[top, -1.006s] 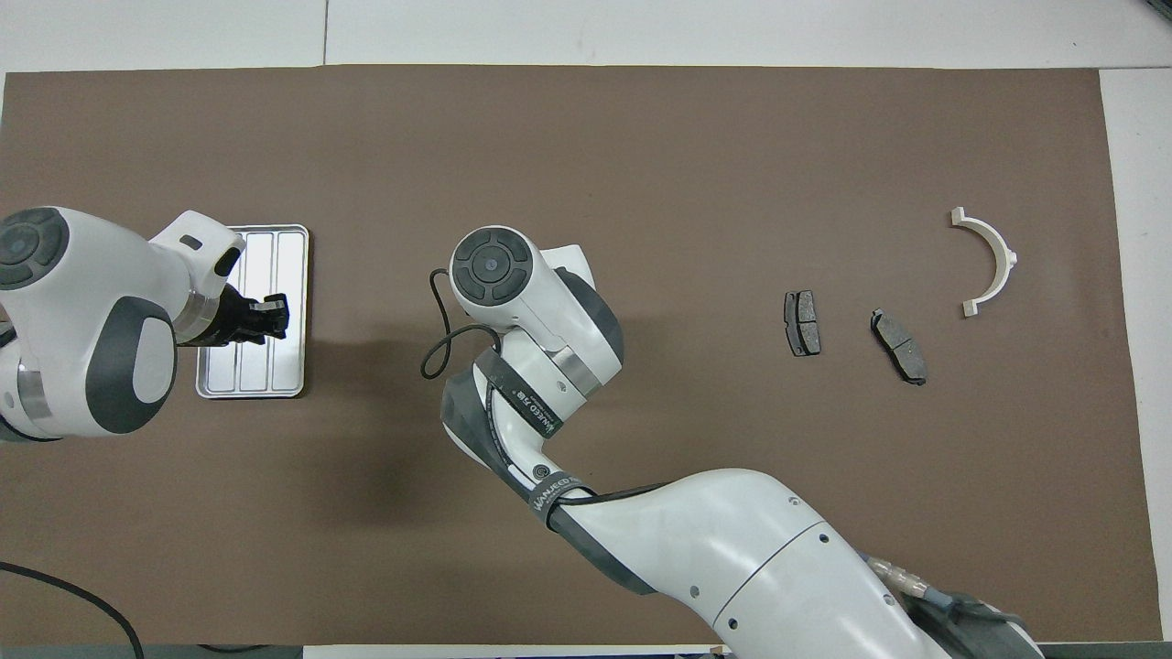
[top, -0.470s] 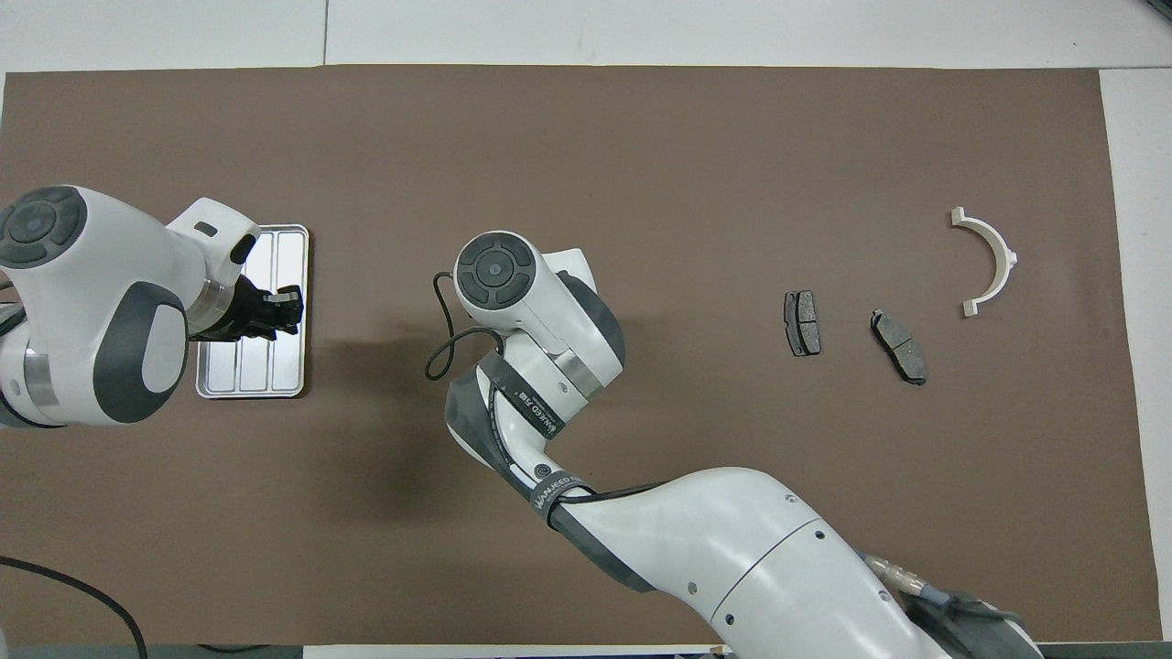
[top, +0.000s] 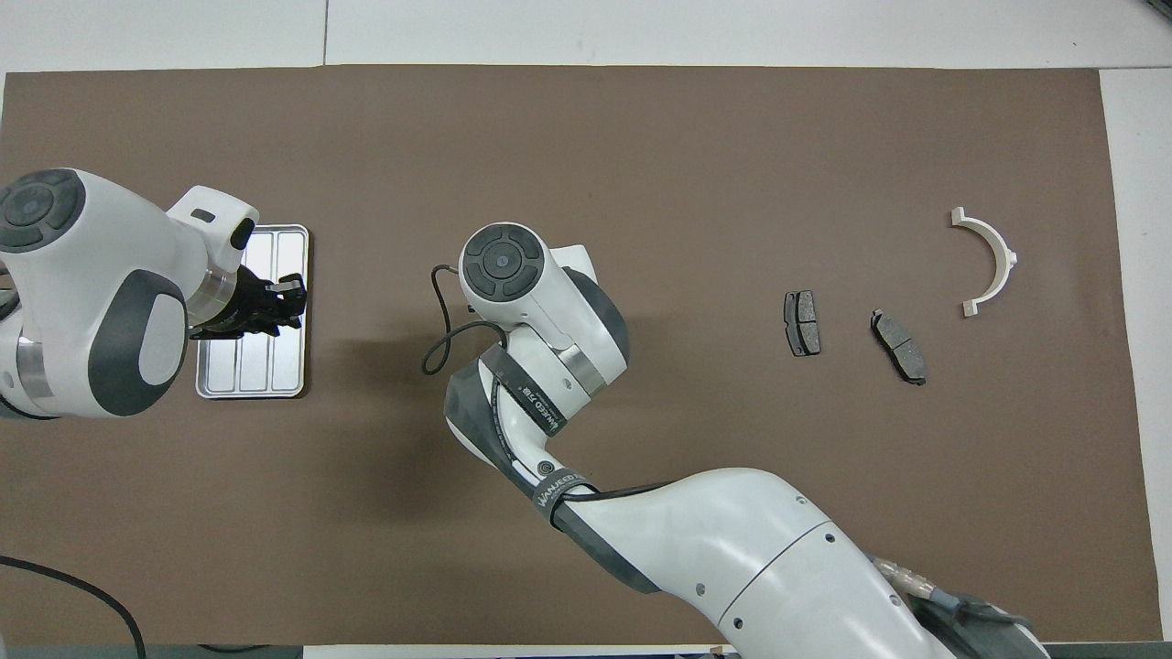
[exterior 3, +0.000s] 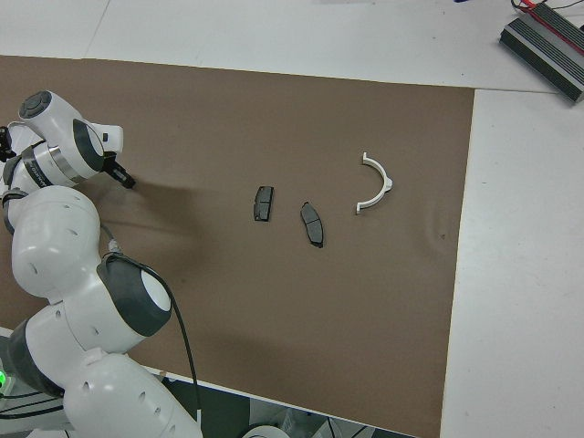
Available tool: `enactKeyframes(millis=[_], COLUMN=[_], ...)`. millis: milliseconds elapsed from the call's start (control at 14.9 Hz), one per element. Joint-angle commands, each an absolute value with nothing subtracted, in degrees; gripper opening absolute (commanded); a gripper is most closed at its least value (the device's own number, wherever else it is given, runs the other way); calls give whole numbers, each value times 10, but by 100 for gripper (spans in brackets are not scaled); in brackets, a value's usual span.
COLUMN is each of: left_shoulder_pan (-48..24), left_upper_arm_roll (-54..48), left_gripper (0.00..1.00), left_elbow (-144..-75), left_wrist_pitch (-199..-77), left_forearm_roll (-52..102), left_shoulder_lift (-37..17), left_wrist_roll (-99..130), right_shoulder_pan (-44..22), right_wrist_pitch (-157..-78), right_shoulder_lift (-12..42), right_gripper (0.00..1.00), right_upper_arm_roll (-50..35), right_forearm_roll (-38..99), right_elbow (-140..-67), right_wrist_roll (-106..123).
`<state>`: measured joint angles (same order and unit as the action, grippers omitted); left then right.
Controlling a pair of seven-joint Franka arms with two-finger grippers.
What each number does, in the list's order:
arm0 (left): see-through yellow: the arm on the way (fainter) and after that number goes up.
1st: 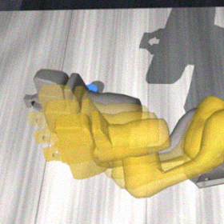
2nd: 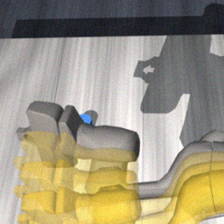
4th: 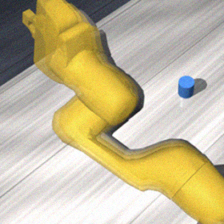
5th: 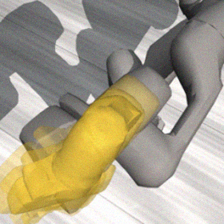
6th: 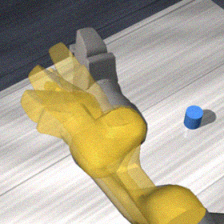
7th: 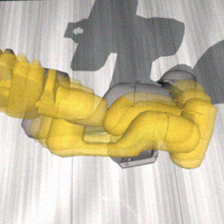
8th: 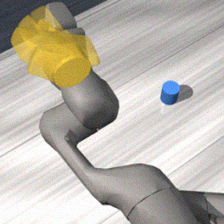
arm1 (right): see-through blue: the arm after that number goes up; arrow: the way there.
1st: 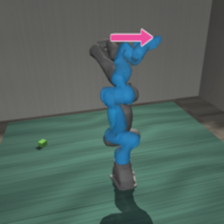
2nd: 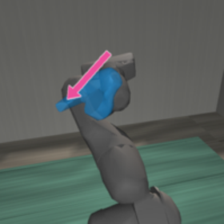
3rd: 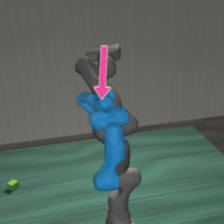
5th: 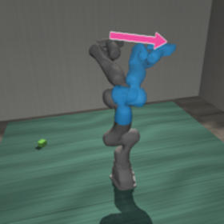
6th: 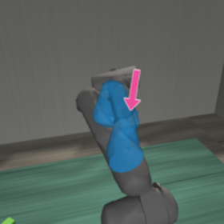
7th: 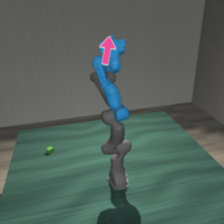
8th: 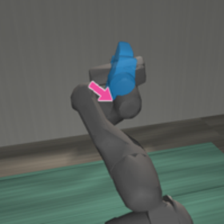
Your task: Place bearing gear from tray to pile
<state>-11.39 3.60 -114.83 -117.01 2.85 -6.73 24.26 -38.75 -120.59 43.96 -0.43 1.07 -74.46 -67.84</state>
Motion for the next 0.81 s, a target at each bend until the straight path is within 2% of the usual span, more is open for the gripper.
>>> enactKeyframes(millis=[0, 67, 268, 403, 537, 738], left_shoulder_pan=[-129, -133, -134, -171, -212, -304], left_upper_arm_roll=[40, 41, 41, 41, 41, 44], left_gripper=[4, 4, 4, 4, 4, 4], left_elbow=[-1133, -1132, -1120, -1107, -1085, -1015], left_wrist_pitch=[-1171, -1172, -1176, -1191, -1217, -1219], left_forearm_roll=[30, 30, 48, 68, 68, 66], left_shoulder_lift=[-78, -78, -83, -86, -103, -178], left_wrist_roll=[266, 266, 271, 306, 392, 509], right_shoulder_pan=[-381, -381, -344, -316, -270, -187], right_wrist_pitch=[-1207, -1189, -1091, -1024, -985, -939], right_shoulder_lift=[442, 442, 439, 414, 372, 344], right_gripper=[0, 0, 0, 0, 0, 0], right_upper_arm_roll=[-7, -6, -6, -7, -7, -7], right_forearm_roll=[12, 11, 11, 12, 16, 16], right_elbow=[-751, -748, -671, -628, -624, -623], right_wrist_roll=[-681, -675, -610, -551, -448, -232])
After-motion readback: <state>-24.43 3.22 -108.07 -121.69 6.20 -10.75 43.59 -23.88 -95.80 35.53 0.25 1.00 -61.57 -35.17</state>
